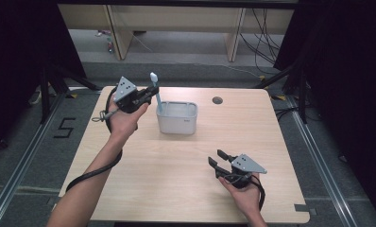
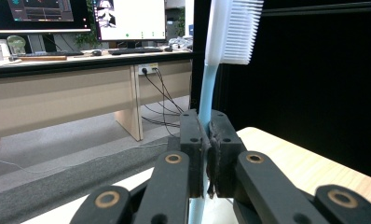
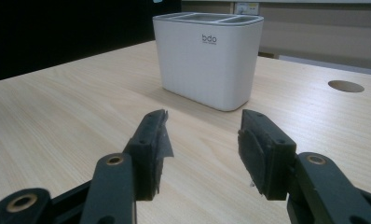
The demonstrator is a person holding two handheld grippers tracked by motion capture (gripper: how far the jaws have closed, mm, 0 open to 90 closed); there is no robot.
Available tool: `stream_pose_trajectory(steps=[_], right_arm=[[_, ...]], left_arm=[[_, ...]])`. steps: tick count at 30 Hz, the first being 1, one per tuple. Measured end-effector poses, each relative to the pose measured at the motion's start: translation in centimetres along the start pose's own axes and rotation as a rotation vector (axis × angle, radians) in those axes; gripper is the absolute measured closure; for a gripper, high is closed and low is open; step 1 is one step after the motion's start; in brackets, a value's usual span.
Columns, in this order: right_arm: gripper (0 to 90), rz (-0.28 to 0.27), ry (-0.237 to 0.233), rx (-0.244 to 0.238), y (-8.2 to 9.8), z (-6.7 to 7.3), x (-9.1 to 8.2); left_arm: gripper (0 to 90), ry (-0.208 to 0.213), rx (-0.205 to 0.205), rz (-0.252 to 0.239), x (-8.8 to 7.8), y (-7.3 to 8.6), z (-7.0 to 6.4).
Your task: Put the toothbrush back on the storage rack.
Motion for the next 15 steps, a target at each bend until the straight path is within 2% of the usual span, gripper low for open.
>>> stream_pose_trajectory(steps=[5, 6, 11, 15], right_arm=[[51.8, -0.001, -0.003, 0.001, 0.02, 0.04, 0.02], [51.8, 0.004, -0.005, 0.016, 0.07, 0.14, 0.0], [51.9, 0.005, 0.018, -0.004, 0.01, -0.11, -0.1], [51.8, 0.008, 0.012, 0.003, 0.08, -0.02, -0.06]], left_arm=[[85.4, -0.01, -0.004, 0.005, 0.41, 0.25, 0.35], [85.4, -0.01, -0.006, 0.008, 0.48, 0.33, 0.4], [85.4, -0.016, -0.006, 0.018, 0.74, 0.66, 0.69], [85.4, -0.021, -0.008, 0.023, 0.93, 0.96, 0.91]])
Point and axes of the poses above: each handheld gripper's, and its own axes: x roughly forward along the jaws, y roughly out of its underside, z roughly to its left, the point moved 9 cm from there along x, roughly forward along the jaws, and after that the axes turned 3 degrees about -x, right-handed, at the moved point
